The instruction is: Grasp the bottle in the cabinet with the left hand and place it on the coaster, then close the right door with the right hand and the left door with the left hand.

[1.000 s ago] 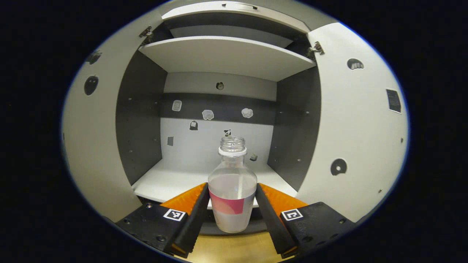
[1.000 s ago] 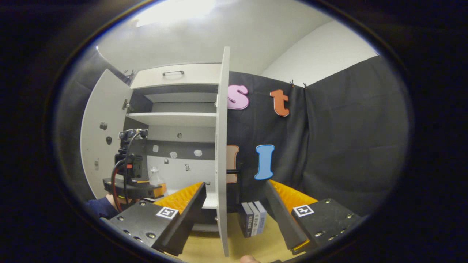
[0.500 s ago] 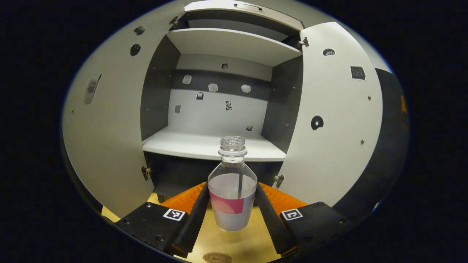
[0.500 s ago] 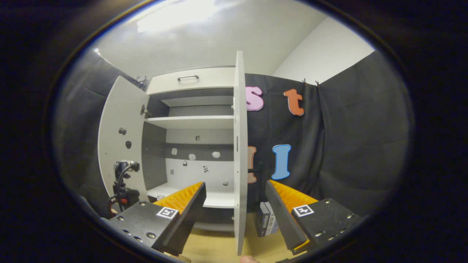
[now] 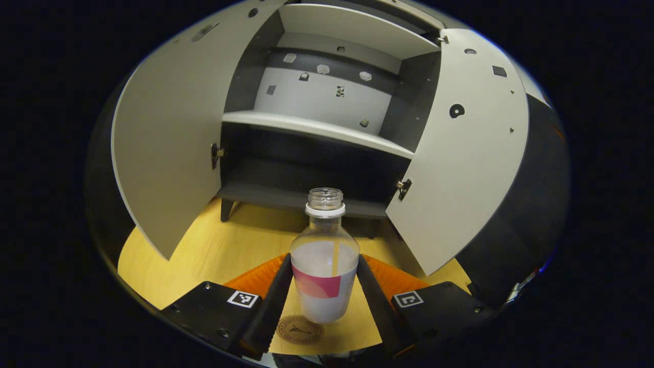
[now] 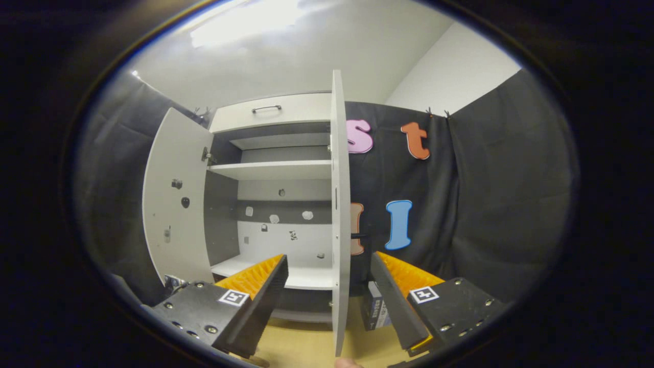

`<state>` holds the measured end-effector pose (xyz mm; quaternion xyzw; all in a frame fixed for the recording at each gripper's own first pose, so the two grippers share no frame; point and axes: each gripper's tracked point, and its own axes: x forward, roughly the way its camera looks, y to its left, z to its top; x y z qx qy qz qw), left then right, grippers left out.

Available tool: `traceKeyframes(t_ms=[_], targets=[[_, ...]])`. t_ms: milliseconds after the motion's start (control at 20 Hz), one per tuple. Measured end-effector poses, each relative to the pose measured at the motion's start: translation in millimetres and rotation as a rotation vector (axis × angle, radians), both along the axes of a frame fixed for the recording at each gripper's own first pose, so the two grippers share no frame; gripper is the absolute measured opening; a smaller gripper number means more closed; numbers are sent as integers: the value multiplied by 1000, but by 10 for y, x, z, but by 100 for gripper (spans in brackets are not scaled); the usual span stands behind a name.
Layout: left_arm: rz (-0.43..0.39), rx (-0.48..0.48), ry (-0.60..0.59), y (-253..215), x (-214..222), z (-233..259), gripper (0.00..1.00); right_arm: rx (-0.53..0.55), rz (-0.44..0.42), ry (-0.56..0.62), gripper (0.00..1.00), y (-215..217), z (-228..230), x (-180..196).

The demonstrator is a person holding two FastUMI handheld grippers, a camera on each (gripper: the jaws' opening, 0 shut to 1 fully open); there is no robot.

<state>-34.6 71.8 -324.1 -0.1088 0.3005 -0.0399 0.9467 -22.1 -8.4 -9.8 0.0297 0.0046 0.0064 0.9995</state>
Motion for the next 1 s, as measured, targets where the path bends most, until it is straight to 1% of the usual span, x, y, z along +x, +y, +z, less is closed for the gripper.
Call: traceKeyframes(t_ms=[50, 100, 150, 200, 300, 500, 550, 600, 650, 700, 750, 950, 1000], targets=[[17, -12, 24, 38, -67, -97, 81, 3, 3, 2, 95, 15, -5, -16], [34, -18, 41, 78, -104, -184, 81, 5, 6, 5, 98, 18, -19, -25], [49, -23, 59, 112, -146, -271, 84, 6, 7, 7, 98, 14, -24, -28], [59, -26, 77, 138, -193, -350, 82, 6, 8, 8, 98, 19, -30, -41], [70, -23, 102, 179, -285, -468, 81, 4, 6, 11, 98, 11, -37, -66], [72, -19, 89, 186, -323, -597, 82, 12, 0, 31, 98, 4, -99, -96], [77, -10, 76, 198, -328, -621, 84, 15, -2, 37, 98, 1, -111, -95], [82, 3, 70, 211, -315, -644, 82, 17, -5, 43, 98, -14, -134, -105], [84, 14, 70, 214, -323, -683, 82, 19, -9, 48, 95, -26, -147, -108], [84, 18, 71, 213, -331, -715, 81, 21, -13, 50, 95, -29, -149, -107], [82, 23, 73, 210, -338, -748, 82, 22, -17, 51, 98, -31, -142, -107], [78, 40, 97, 218, -418, -892, 82, 26, -24, 51, 98, -57, -147, -123], [81, 40, 65, 221, -384, -853, 82, 28, -23, 53, 98, -47, -147, -125]])
